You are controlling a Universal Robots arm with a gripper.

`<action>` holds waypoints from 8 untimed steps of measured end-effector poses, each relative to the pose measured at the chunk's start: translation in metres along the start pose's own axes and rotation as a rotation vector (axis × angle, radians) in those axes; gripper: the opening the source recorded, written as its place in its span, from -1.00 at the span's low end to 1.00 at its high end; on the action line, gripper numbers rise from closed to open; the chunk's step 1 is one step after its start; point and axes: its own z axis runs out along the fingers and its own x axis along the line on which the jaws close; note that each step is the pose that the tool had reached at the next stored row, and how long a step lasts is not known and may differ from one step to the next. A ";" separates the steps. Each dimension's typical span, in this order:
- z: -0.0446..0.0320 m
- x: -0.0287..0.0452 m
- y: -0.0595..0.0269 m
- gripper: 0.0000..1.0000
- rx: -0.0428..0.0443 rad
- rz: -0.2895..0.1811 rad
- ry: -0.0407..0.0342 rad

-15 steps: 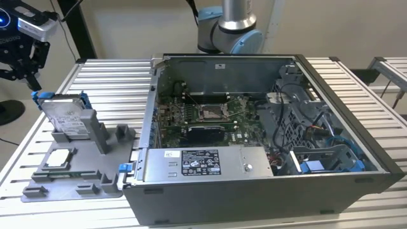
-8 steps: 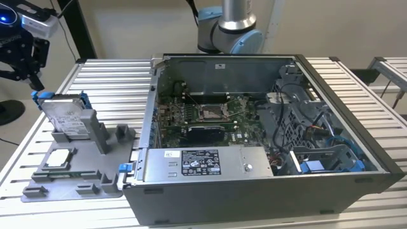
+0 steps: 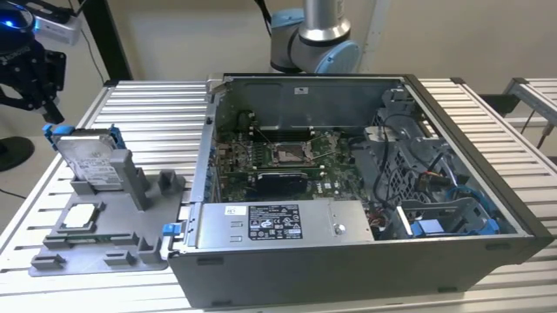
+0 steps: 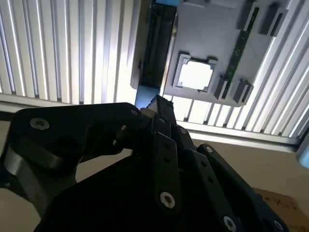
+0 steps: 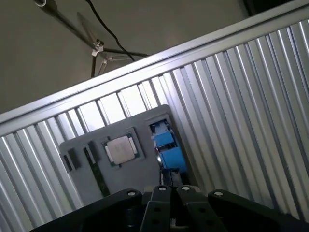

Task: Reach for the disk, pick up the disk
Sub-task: 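Pick up the disk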

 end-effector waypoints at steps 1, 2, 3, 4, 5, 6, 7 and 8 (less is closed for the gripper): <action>0.0000 0.0000 0.0000 -1.00 -0.0007 -0.019 -0.0003; -0.0001 0.0000 0.0000 -1.00 -0.0013 -0.037 -0.0007; -0.0001 0.0000 0.0000 -1.00 -0.0020 -0.054 -0.0010; -0.0001 0.0000 0.0000 -1.00 -0.0027 -0.074 -0.0013; -0.0001 0.0000 0.0000 -1.00 -0.0033 -0.092 -0.0017; 0.0000 0.0000 0.0000 -1.00 -0.0039 -0.110 -0.0021; 0.0000 0.0000 0.0000 -1.00 -0.0044 -0.128 -0.0026; 0.0001 0.0000 0.0000 -1.00 -0.0049 -0.147 -0.0030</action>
